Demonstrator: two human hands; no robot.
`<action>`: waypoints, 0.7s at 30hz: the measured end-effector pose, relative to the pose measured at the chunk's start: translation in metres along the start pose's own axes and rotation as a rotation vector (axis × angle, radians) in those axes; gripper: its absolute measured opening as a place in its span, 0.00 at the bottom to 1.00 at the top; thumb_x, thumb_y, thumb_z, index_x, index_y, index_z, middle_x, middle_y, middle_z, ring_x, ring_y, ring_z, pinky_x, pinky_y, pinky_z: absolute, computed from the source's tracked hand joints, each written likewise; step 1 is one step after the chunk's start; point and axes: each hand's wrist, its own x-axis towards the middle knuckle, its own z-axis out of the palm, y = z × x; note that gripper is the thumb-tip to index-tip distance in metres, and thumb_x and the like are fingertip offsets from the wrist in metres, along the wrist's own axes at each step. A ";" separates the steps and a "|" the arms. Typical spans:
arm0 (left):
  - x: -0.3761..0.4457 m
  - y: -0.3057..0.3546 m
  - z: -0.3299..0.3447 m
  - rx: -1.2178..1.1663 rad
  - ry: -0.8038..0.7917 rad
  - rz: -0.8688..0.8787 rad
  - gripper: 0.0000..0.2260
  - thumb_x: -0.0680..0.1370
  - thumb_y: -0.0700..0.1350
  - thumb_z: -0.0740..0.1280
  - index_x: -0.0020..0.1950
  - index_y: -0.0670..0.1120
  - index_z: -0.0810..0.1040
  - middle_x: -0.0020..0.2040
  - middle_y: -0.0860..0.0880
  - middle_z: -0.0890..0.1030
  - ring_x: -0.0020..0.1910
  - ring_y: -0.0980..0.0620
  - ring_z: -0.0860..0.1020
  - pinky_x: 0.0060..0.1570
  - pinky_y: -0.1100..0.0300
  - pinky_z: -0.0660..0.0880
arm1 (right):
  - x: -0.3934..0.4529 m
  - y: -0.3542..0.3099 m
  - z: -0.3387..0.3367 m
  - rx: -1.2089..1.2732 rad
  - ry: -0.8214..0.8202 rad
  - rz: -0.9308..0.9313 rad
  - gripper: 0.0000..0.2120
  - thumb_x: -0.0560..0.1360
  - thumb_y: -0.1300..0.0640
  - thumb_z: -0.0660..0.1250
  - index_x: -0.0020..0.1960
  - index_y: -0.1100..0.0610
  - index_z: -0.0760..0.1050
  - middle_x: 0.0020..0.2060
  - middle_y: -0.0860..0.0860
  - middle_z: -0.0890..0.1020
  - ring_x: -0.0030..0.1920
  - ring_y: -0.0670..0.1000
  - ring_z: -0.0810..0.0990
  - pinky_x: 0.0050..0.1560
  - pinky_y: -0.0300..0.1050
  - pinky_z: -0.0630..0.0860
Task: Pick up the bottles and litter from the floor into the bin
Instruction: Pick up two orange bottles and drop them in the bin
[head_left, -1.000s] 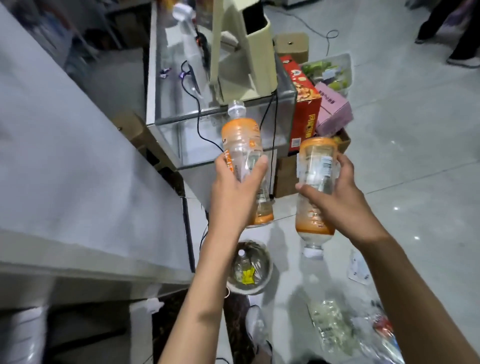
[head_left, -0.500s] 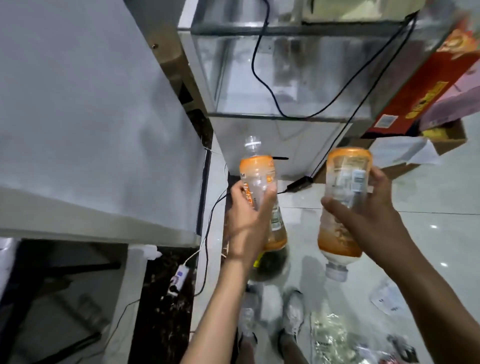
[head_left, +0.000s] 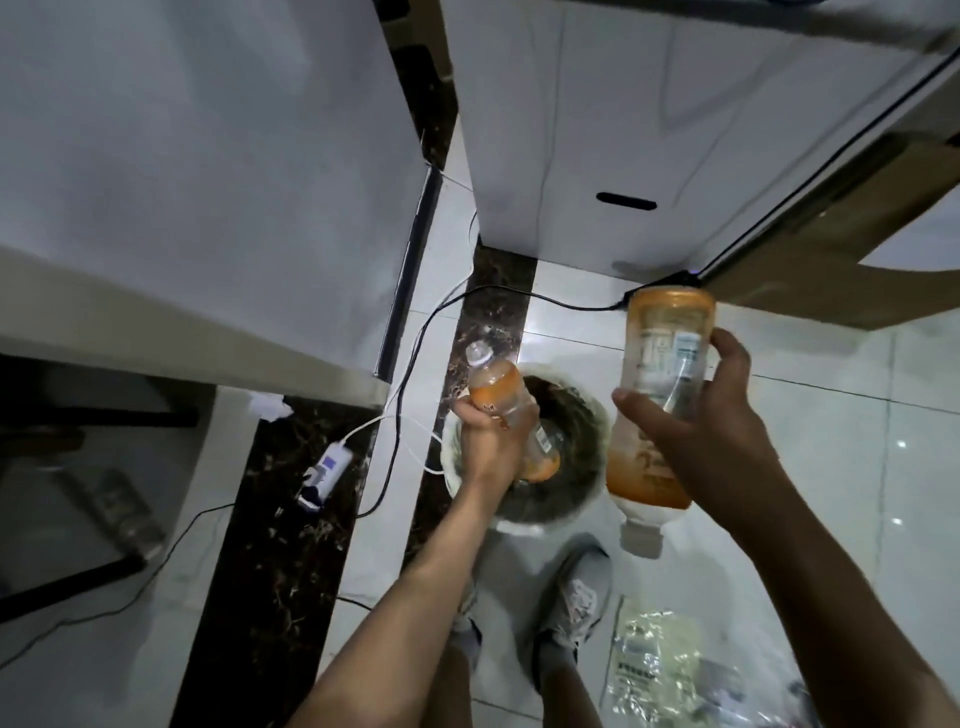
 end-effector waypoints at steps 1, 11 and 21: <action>0.008 -0.010 0.001 0.014 -0.010 -0.014 0.35 0.63 0.65 0.73 0.58 0.50 0.61 0.53 0.46 0.79 0.51 0.48 0.81 0.51 0.49 0.79 | 0.006 0.010 0.006 -0.010 0.002 0.017 0.40 0.73 0.52 0.73 0.75 0.44 0.50 0.54 0.48 0.74 0.48 0.54 0.78 0.50 0.49 0.74; 0.033 -0.011 -0.029 0.136 0.049 0.010 0.09 0.79 0.44 0.65 0.59 0.48 0.79 0.44 0.53 0.80 0.49 0.48 0.80 0.47 0.60 0.74 | 0.048 0.107 0.072 0.111 0.031 0.222 0.36 0.71 0.55 0.75 0.71 0.52 0.58 0.57 0.53 0.78 0.53 0.57 0.81 0.56 0.59 0.78; -0.022 0.075 -0.063 -0.026 -0.051 0.382 0.08 0.78 0.44 0.64 0.48 0.55 0.81 0.43 0.49 0.84 0.38 0.54 0.79 0.36 0.54 0.78 | 0.080 0.164 0.168 0.426 -0.057 0.668 0.34 0.61 0.41 0.71 0.60 0.60 0.77 0.50 0.56 0.84 0.49 0.57 0.82 0.53 0.53 0.80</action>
